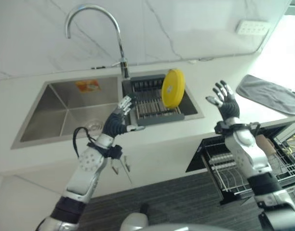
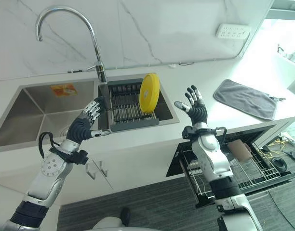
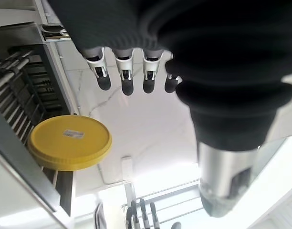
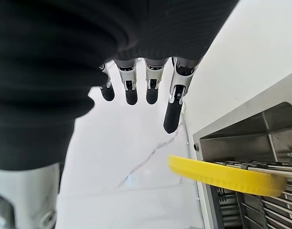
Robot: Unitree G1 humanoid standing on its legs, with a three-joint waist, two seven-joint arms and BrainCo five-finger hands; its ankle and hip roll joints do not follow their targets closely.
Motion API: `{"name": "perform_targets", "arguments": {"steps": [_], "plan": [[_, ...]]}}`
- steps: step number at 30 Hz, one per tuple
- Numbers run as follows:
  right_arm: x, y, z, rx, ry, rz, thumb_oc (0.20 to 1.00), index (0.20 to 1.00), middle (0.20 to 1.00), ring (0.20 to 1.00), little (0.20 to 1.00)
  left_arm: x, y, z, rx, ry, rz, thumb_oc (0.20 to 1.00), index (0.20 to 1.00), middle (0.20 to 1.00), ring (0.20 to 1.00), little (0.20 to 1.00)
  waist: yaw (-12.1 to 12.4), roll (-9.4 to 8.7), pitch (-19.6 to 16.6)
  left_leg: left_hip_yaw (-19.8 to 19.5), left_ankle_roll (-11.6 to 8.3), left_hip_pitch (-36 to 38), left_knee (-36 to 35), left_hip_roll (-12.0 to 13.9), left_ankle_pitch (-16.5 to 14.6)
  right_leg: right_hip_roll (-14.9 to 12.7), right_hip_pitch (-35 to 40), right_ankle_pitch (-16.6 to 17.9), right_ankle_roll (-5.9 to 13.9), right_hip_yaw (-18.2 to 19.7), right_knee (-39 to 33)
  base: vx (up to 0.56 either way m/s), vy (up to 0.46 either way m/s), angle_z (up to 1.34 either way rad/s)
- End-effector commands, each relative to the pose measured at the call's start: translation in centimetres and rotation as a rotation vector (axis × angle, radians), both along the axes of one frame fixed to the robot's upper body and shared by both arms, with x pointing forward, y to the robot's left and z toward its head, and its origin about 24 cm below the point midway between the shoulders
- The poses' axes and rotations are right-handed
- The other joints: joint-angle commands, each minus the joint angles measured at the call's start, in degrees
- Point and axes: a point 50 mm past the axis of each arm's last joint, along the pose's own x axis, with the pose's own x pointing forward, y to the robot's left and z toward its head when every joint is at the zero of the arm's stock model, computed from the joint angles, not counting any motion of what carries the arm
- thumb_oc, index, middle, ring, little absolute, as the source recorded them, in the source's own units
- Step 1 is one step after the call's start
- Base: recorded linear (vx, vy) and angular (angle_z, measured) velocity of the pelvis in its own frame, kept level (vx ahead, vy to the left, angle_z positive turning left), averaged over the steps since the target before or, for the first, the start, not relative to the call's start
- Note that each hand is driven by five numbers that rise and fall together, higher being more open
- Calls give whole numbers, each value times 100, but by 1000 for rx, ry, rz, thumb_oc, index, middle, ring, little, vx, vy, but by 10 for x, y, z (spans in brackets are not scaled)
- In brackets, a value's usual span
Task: Place the dishes in the dishwasher.
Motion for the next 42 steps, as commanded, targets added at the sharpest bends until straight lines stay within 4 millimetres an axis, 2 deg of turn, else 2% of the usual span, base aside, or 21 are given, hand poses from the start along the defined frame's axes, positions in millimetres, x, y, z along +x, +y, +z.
{"name": "perform_targets", "arguments": {"steps": [1, 2, 7, 20, 27, 32, 42], "plan": [[9, -1, 58, -2, -199, -7, 1000, 1000, 1000, 1000, 1000, 4, -11, 33, -11, -175, -53, 1000, 1000, 1000, 1000, 1000, 186, 156, 139, -327, -50, 51, 416, 79, -649, -265, -630, 498, 11, 207, 274, -206, 37, 25], [12, -3, 68, -12, -225, -9, 1000, 1000, 1000, 1000, 1000, 7, -12, 40, -15, -208, -56, 1000, 1000, 1000, 1000, 1000, 192, 179, 295, -351, -31, -68, 433, 44, -643, -281, -739, 501, 20, 203, 303, -226, 46, 15], [17, -8, 81, -18, -268, -20, 1000, 1000, 1000, 1000, 1000, 10, -15, 47, -9, -253, -58, 1000, 1000, 1000, 1000, 1000, 207, 199, 587, -377, 10, -260, 481, -12, -617, -316, -928, 498, 35, 190, 398, -83, 24, 9], [21, -18, 117, 1, -381, -91, 1000, 1000, 1000, 1000, 1000, 7, -15, 52, -10, -309, -58, 1000, 1000, 1000, 1000, 1000, 264, 291, 956, -371, 54, -419, 544, -56, -619, -354, -1142, 436, 51, 199, 583, -23, 16, 2], [16, -17, 120, 11, -408, -78, 1000, 1000, 1000, 1000, 1000, 3, -12, 49, 1, -308, -49, 1000, 1000, 1000, 1000, 1000, 265, 219, 941, -308, 51, -406, 553, -25, -627, -320, -1142, 420, 39, 222, 596, 5, -3, 0], [15, -15, 115, 3, -380, -56, 1000, 1000, 1000, 1000, 1000, 2, -10, 42, 12, -270, -59, 1000, 1000, 1000, 1000, 1000, 249, 181, 853, -254, 45, -259, 526, 11, -627, -298, -1027, 427, 43, 245, 588, 83, -29, -1], [19, -3, 111, -22, -345, -32, 1000, 1000, 1000, 1000, 1000, 1, -11, 35, 45, -217, -83, 1000, 1000, 1000, 1000, 1000, 377, 61, 706, -312, 16, -99, 522, 75, -655, -219, -770, 414, 32, 220, 477, 68, -41, -1]]}}
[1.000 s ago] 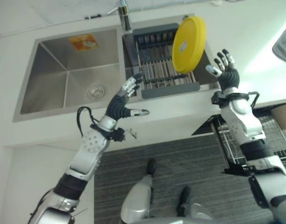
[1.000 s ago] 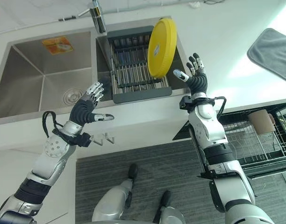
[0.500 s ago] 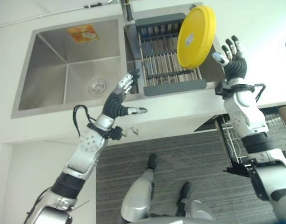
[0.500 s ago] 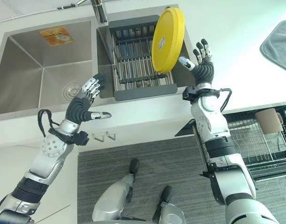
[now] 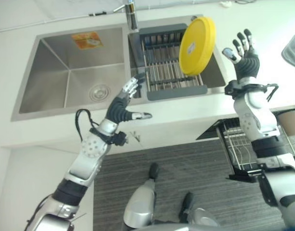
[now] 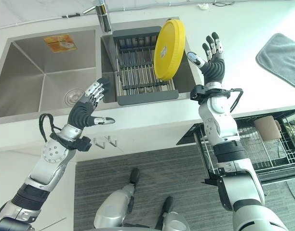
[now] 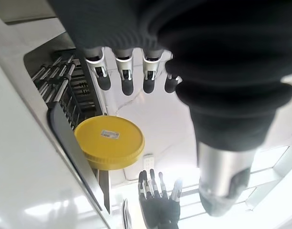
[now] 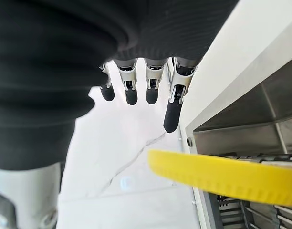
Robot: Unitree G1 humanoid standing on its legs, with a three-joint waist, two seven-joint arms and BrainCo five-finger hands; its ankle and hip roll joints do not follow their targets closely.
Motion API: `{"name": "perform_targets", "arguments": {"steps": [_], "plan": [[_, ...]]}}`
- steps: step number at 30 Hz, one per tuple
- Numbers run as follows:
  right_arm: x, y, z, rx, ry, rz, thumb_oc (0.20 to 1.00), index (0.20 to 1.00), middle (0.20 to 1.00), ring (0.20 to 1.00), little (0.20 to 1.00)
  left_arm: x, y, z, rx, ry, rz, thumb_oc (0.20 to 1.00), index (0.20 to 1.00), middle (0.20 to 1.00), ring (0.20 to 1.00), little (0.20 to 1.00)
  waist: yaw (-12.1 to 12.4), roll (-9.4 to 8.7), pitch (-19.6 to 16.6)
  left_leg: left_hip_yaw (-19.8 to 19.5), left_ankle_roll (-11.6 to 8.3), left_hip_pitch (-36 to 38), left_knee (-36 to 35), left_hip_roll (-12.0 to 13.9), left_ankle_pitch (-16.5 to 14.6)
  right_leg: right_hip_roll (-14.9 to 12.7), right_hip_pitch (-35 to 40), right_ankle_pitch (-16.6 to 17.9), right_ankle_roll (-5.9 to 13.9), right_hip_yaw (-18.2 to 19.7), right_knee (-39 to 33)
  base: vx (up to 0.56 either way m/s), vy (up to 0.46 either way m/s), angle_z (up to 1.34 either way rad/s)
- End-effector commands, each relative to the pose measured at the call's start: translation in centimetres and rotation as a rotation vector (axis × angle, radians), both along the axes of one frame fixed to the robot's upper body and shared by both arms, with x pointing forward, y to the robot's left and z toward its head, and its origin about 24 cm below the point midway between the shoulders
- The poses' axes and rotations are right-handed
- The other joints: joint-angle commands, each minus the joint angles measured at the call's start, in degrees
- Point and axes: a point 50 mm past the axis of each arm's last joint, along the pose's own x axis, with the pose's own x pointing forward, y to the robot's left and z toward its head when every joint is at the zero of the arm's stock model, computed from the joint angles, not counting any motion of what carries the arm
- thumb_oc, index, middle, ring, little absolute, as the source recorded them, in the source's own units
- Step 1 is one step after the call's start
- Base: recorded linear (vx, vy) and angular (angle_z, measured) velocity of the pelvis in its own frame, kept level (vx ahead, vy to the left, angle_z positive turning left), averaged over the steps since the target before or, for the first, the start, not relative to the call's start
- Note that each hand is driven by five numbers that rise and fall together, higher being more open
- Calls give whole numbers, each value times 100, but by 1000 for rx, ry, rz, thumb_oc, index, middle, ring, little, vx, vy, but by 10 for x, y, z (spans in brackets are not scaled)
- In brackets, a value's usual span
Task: Place the dishes in the dishwasher.
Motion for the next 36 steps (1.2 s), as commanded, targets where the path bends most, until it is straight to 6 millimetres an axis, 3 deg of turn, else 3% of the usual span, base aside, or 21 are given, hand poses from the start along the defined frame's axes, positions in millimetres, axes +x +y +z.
{"name": "perform_targets", "arguments": {"steps": [1, 10, 20, 36], "plan": [[-5, 8, 27, -37, -94, 31, 1000, 1000, 1000, 1000, 1000, -10, -1, -1, 36, -23, -25, 1000, 1000, 1000, 1000, 1000, 160, -138, -556, -82, -42, 243, 518, 104, -868, -274, -528, 244, -6, 272, 438, 54, -35, 0], [2, 9, 26, -22, -51, 8, 1000, 1000, 1000, 1000, 1000, -10, -1, -2, 51, -12, -46, 1000, 1000, 1000, 1000, 1000, 274, -190, -585, -156, -65, 241, 554, 101, -868, -256, -436, 226, -8, 210, 424, 25, -6, 1], [12, 4, 35, -3, -43, -46, 1000, 1000, 1000, 1000, 1000, -6, -2, 6, 51, -43, -57, 1000, 1000, 1000, 1000, 1000, 352, -126, -434, -203, -64, 114, 601, 71, -875, -285, -508, 208, 11, 182, 467, -25, 10, 7], [18, 0, 69, -12, -122, -98, 1000, 1000, 1000, 1000, 1000, -2, -11, 28, 15, -161, -54, 1000, 1000, 1000, 1000, 1000, 314, 53, 26, -192, -33, -332, 721, -39, -814, -368, -1028, 217, 1, 197, 707, -78, 27, 0]]}}
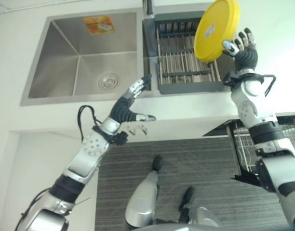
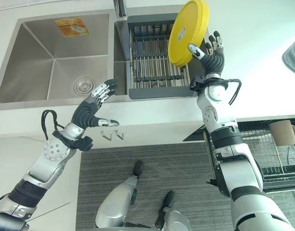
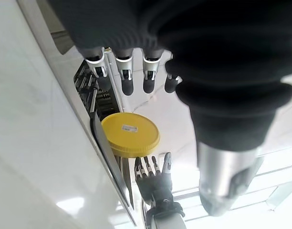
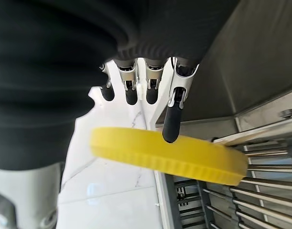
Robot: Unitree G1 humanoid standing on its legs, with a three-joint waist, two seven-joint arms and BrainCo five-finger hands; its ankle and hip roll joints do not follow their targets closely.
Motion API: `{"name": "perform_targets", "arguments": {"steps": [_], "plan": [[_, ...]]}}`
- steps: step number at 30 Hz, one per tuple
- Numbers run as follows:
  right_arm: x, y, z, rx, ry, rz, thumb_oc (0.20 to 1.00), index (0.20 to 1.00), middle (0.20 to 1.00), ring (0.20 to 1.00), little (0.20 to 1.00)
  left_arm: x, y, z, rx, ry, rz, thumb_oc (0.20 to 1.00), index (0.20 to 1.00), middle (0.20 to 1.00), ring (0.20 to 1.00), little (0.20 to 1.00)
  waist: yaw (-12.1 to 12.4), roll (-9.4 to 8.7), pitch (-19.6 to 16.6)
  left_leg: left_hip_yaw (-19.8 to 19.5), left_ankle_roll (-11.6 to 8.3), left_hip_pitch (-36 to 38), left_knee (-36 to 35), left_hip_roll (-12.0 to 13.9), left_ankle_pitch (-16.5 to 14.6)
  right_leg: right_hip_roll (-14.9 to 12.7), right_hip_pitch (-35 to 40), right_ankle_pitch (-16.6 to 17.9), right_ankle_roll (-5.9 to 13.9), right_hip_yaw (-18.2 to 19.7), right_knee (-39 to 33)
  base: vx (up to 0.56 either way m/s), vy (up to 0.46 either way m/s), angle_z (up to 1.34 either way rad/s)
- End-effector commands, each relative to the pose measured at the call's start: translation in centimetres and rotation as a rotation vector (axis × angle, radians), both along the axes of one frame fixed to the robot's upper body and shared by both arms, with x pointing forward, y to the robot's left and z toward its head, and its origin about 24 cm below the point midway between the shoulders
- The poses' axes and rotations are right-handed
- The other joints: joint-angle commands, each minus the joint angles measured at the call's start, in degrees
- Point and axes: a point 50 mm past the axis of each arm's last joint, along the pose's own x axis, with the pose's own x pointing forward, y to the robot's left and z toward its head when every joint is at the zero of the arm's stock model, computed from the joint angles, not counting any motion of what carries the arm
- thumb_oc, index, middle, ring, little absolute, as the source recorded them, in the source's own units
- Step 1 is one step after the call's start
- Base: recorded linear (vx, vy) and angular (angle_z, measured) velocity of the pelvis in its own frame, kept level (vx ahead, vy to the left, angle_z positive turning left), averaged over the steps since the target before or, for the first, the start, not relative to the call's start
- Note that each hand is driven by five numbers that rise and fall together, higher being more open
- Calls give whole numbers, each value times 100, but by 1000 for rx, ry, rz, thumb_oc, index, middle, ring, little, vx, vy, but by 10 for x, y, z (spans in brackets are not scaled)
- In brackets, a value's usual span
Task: Place the dishes in the dishwasher.
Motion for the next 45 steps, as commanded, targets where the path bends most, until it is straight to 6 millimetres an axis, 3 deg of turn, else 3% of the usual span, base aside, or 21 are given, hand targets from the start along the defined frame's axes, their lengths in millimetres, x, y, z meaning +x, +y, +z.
{"name": "perform_targets", "arguments": {"steps": [1, 10, 26, 44, 45], "plan": [[-7, 2, 61, -53, -208, -3, 1000, 1000, 1000, 1000, 1000, -3, -4, 23, -47, -142, -18, 1000, 1000, 1000, 1000, 1000, 77, -99, -14, -14, -43, 331, 427, -4, -808, -371, -519, 237, 21, 338, 566, -54, 41, -1], [-9, 11, 76, -88, -255, 6, 1000, 1000, 1000, 1000, 1000, -2, -7, 30, -76, -181, -5, 1000, 1000, 1000, 1000, 1000, 15, -12, 152, 37, -10, 102, 550, -43, -781, -408, -885, 216, -35, 360, 835, -43, 24, 0], [-13, 30, 92, -208, -276, 60, 1000, 1000, 1000, 1000, 1000, -3, -11, 27, -94, -174, 3, 1000, 1000, 1000, 1000, 1000, 1, 58, 122, 40, 26, 29, 649, -88, -785, -415, -1078, 123, -103, 369, 1085, -1, 2, 0], [-18, 37, 108, -228, -307, -1, 1000, 1000, 1000, 1000, 1000, -5, -17, 22, -127, -159, -4, 1000, 1000, 1000, 1000, 1000, -16, 184, 113, 58, 63, 4, 695, -127, -790, -469, -1195, 63, -133, 360, 1261, -1, 9, 0], [-18, 35, 109, -224, -310, -15, 454, 454, 454, 454, 454, -5, -18, 22, -128, -157, -6, 1000, 1000, 1000, 1000, 1000, -17, 186, 113, 63, 62, 4, 698, -125, -791, -470, -1197, 63, -135, 360, 1267, 0, 0, 0]]}}
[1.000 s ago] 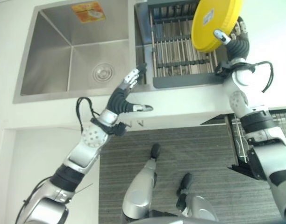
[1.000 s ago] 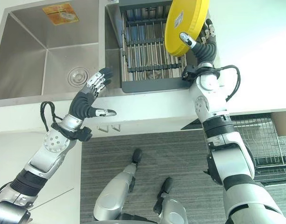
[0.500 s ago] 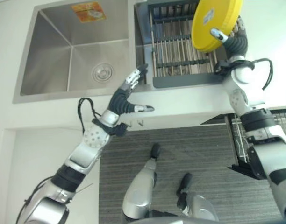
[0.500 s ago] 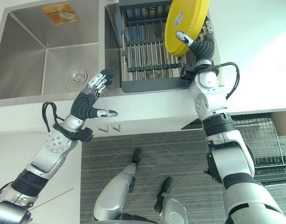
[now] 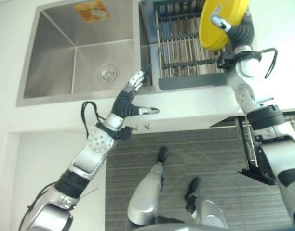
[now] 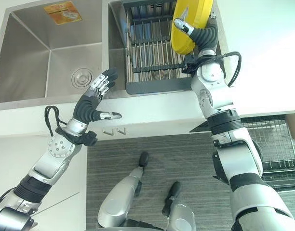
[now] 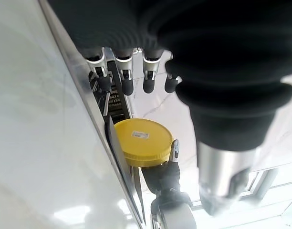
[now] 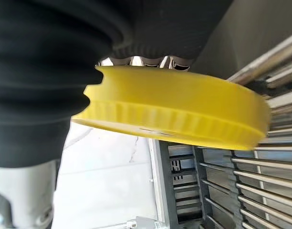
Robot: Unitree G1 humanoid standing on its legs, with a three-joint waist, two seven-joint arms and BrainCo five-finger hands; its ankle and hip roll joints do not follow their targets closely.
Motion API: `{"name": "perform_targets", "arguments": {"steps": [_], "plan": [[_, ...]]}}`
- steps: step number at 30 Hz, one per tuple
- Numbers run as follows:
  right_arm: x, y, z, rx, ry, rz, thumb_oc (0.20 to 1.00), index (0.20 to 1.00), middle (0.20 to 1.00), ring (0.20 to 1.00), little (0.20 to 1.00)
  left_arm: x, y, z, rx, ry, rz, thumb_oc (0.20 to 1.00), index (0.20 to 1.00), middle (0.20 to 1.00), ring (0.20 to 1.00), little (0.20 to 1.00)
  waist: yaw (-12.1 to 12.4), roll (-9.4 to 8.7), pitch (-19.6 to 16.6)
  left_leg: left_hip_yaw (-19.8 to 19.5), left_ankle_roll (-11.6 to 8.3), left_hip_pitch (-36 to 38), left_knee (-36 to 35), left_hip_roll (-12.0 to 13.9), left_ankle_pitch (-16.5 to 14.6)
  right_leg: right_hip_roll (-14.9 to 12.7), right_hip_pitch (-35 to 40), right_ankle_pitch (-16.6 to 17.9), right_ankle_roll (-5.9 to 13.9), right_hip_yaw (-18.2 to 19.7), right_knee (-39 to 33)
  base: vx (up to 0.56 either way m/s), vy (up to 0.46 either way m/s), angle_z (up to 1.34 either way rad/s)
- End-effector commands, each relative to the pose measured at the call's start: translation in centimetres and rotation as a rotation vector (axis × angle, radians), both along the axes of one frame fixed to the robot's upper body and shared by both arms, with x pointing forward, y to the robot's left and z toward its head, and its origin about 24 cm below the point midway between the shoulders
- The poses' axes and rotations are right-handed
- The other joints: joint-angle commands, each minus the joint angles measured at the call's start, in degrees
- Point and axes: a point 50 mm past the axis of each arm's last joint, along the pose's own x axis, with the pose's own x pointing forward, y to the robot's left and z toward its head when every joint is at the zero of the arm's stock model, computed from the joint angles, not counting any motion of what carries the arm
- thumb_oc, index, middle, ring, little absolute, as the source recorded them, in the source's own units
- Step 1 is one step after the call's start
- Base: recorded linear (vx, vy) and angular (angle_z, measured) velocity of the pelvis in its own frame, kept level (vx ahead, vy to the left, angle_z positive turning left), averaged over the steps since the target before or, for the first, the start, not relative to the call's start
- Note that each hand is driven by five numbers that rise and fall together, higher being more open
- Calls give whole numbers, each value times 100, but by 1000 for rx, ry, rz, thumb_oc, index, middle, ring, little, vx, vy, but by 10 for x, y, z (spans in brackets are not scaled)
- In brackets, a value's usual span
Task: Place the dishes in the dishwasher.
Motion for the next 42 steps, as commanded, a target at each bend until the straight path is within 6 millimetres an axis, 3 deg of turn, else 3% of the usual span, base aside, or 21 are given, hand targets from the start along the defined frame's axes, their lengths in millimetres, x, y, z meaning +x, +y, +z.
{"name": "perform_targets", "arguments": {"steps": [1, 8, 22, 26, 28, 34, 37, 42], "plan": [[-20, 3, 58, -78, -224, -33, 200, 200, 200, 200, 200, -10, -8, 11, -55, -106, -35, 1000, 1000, 1000, 1000, 1000, -10, -83, -222, 47, 42, 232, 607, -71, -816, -254, -573, 554, -151, 316, 280, 0, 0, 0], [-22, -2, 68, -60, -247, -99, 200, 200, 200, 200, 200, -11, -9, 11, -68, -104, -37, 1000, 1000, 1000, 1000, 1000, -29, -48, -223, 86, 57, 212, 598, -75, -813, -272, -644, 550, -142, 324, 333, -5, 16, -1], [-21, -4, 65, -65, -240, -154, 200, 200, 200, 200, 200, -11, -12, 9, -94, -94, -36, 1000, 1000, 1000, 1000, 1000, -87, 21, -245, 150, 84, 245, 546, -73, -813, -301, -698, 557, -135, 350, 365, -5, 12, -1], [-17, -3, 59, -23, -193, -67, 200, 200, 200, 200, 200, -11, -12, 9, -92, -95, -39, 1000, 1000, 1000, 1000, 1000, -96, 9, -256, 169, 83, 255, 531, -64, -810, -306, -692, 567, -134, 345, 350, -9, -1, 0], [-15, 5, 45, 191, -129, 167, 200, 200, 200, 200, 200, -11, -12, 9, -91, -95, -36, 1000, 1000, 1000, 1000, 1000, -140, -18, -264, 214, 84, 309, 472, -39, -793, -301, -664, 572, -137, 346, 322, -42, -9, -1], [-33, 18, 41, 393, -198, 388, 200, 200, 200, 200, 200, -12, -11, 6, -91, -81, -29, 1000, 1000, 1000, 1000, 1000, -217, -55, -375, 318, 86, 455, 253, 32, -727, -303, -544, 595, -105, 319, 222, -2, -10, -1], [-48, 26, 37, 413, -242, 458, 200, 200, 200, 200, 200, -15, -11, 5, -87, -81, -32, 1000, 1000, 1000, 1000, 1000, -240, -84, -493, 307, 96, 618, -77, 59, -614, -274, -410, 598, -60, 300, 103, -15, -68, -2], [-64, 34, 36, 283, -344, 419, 200, 200, 200, 200, 200, -16, -13, 2, -75, -68, -37, 1000, 1000, 1000, 1000, 1000, -313, -132, -680, 298, 71, 767, -331, 66, -520, -189, -234, 629, -54, 321, -120, -13, -65, -1]]}}
